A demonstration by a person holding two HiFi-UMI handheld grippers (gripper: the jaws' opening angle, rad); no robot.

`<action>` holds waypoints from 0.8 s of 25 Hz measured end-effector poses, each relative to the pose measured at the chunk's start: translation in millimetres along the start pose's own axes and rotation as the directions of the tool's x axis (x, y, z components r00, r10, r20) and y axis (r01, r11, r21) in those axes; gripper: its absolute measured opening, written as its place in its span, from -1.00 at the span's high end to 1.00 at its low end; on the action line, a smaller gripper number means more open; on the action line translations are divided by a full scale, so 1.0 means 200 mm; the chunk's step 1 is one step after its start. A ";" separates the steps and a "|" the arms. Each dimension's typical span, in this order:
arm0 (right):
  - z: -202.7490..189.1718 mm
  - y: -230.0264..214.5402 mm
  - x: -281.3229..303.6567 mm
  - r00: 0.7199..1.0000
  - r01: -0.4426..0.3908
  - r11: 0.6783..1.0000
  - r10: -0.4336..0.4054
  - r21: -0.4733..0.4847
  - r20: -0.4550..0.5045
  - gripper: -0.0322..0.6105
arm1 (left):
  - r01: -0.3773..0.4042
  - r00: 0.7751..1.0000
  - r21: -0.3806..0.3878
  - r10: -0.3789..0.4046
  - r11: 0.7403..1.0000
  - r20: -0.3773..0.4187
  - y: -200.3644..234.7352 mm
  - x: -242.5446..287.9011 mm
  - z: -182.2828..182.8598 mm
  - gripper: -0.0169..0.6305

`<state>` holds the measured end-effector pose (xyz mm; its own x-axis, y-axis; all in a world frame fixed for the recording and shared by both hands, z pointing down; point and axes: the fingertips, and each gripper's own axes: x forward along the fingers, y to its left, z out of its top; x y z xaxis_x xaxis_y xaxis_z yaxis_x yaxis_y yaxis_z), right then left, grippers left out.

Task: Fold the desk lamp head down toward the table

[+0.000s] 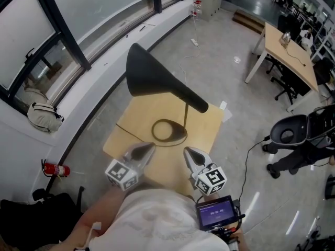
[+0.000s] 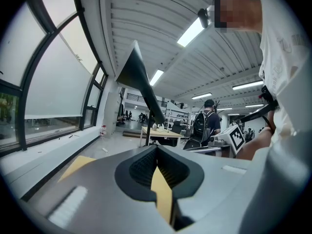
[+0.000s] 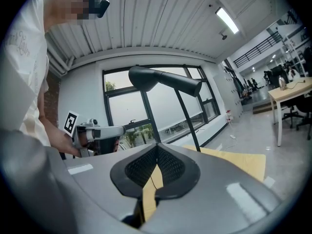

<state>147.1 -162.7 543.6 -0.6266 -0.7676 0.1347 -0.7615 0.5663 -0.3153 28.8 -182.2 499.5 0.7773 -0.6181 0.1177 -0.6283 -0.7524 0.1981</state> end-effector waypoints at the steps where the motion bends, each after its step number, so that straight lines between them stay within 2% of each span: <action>1: 0.01 -0.02 0.00 1.000 -0.002 1.000 0.002 -0.005 0.000 0.86 | -0.007 1.000 0.001 0.007 1.000 0.000 0.00 0.02 0.00 0.94; 11: 0.16 -0.16 0.02 1.000 -0.006 0.991 0.007 -0.133 0.004 0.86 | -0.016 1.000 0.013 0.016 1.000 0.015 -0.02 0.12 0.11 0.94; 17: 0.32 -0.21 0.06 1.000 -0.007 0.961 0.013 -0.275 0.019 0.86 | -0.043 0.998 0.027 0.041 0.999 0.039 -0.04 0.17 0.27 0.94; 20: 0.45 -0.22 0.07 0.998 0.006 0.960 0.013 -0.281 0.067 0.82 | -0.048 0.998 0.058 0.046 0.997 0.049 -0.05 0.19 0.38 0.94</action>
<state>186.3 -225.7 475.5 -0.6240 -0.7786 0.0671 -0.7814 0.6229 -0.0382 61.5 -215.1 428.7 0.7452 -0.6622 0.0788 -0.6661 -0.7335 0.1354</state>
